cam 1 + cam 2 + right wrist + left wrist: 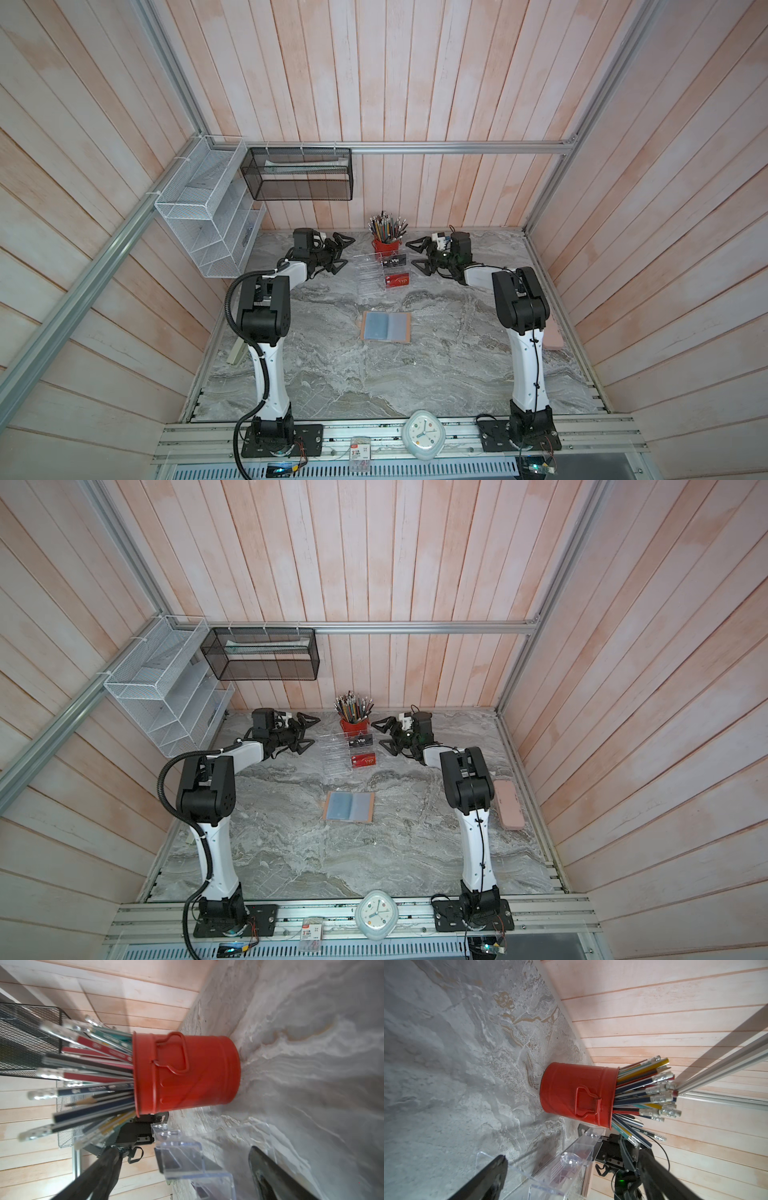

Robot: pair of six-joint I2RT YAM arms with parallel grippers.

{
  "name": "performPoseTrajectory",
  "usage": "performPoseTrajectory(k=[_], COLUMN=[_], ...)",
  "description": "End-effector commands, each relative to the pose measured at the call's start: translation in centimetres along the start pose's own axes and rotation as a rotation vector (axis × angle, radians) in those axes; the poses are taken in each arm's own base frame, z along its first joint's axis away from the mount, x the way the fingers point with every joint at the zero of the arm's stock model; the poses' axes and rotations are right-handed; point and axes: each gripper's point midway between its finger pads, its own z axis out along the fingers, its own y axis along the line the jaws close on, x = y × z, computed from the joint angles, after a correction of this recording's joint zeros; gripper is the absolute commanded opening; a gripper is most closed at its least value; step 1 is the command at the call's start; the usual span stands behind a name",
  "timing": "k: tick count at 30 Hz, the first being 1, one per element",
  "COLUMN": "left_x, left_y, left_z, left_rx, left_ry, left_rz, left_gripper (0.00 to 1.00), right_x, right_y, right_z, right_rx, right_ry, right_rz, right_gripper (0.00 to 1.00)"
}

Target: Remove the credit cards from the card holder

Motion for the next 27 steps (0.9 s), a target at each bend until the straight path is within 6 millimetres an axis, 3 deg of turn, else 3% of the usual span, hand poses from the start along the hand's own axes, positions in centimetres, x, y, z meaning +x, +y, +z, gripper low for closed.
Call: performPoseTrajectory(k=[1, 10, 27], left_x=[0.6, 2.3, 3.5], left_y=[-0.3, 0.0, 0.9], left_z=[0.5, 1.4, 0.8], left_rx=[0.020, 0.012, -0.012], left_ry=[0.018, 0.048, 0.058], left_rz=[0.014, 0.010, 0.001], left_gripper=[1.00, 1.00, 1.00], right_x=[0.3, 2.3, 6.3], right_y=[1.0, 1.3, 1.6], right_z=[-0.4, -0.6, -1.0], right_rx=[-0.035, -0.025, -0.029], right_ry=[-0.004, 0.015, 0.039], right_rz=[-0.016, -0.031, -0.028], right_gripper=[0.98, 0.98, 0.98])
